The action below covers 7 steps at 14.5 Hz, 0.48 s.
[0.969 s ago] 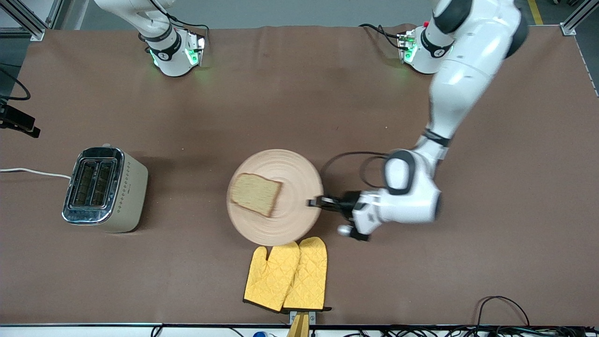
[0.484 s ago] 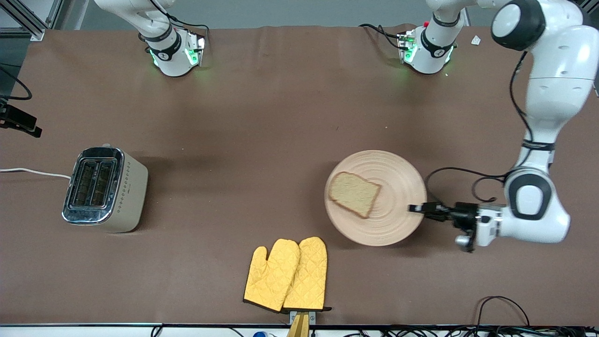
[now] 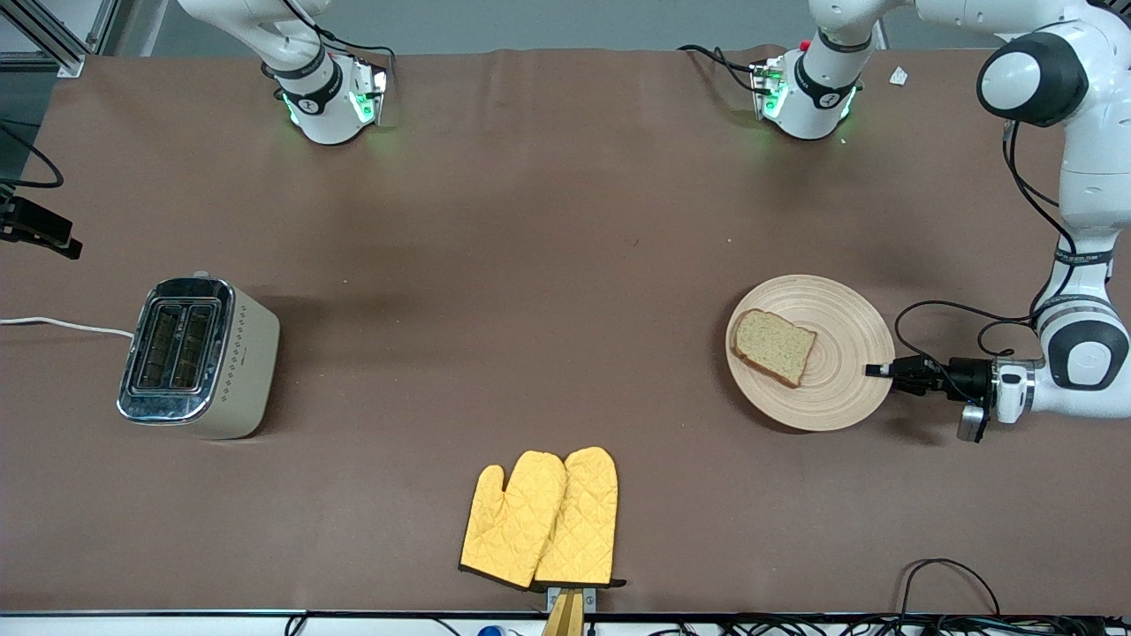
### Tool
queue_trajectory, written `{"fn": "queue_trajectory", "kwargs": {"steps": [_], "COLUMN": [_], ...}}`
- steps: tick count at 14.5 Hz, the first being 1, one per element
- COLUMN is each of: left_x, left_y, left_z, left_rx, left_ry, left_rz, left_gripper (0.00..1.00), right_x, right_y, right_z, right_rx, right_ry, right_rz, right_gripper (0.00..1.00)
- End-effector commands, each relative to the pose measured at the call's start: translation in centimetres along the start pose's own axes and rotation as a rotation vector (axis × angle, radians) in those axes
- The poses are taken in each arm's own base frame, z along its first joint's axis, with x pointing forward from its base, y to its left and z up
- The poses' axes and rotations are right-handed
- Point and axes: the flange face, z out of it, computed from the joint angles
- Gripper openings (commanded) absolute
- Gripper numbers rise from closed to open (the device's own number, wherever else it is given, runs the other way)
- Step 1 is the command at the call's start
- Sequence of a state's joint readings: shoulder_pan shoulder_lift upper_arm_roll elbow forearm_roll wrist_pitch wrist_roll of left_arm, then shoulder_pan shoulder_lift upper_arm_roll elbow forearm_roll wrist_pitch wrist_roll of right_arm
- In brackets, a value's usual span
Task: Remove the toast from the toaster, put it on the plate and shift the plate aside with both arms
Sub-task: 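Slide the plate with toast away from the toaster using the left gripper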
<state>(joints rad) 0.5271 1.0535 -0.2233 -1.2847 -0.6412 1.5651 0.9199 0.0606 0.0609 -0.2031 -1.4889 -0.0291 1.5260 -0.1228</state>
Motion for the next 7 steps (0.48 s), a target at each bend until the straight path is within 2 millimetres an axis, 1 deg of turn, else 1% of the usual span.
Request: {"fn": "queue_trajectory", "kwargs": {"steps": [1,2,3,4,5,6,7], "left_x": [0.6,0.4,0.1,-0.3,-0.2,-0.2,1.1], "left_y": [0.3,0.1,-0.1,-0.3,0.2,0.3,2.1], "left_z": [0.4,0.0,-0.3,-1.2,-2.1,-3.3,-5.2], "left_rx": [-0.034,-0.033,-0.034,-0.028,-0.003,0.046,0.147], "left_ry": [-0.006,0.008,0.014,0.029,0.023,0.005,-0.038], "left_rz": [0.001,-0.01,-0.039,-0.07,-0.078,-0.075,-0.037], "left_gripper": [0.03,0.34,0.99,1.0,1.0,1.0,1.0], "right_x": [-0.2,-0.2,-0.2,-0.2,-0.2,-0.2,-0.2], "right_y": [0.1,0.1,0.1,0.1,0.0,0.0,0.0], "right_z": [-0.2,-0.2,-0.2,-0.1,-0.1,-0.1,-0.1], "right_rx": [0.017,0.017,0.017,0.017,0.017,0.017,0.017], "right_ry": [-0.007,-0.007,-0.007,-0.008,-0.008,-0.01,-0.008], "right_rz": [-0.011,-0.011,-0.011,-0.011,-0.013,-0.013,-0.013], "right_gripper": [1.0,1.0,1.0,1.0,1.0,1.0,1.0]}}
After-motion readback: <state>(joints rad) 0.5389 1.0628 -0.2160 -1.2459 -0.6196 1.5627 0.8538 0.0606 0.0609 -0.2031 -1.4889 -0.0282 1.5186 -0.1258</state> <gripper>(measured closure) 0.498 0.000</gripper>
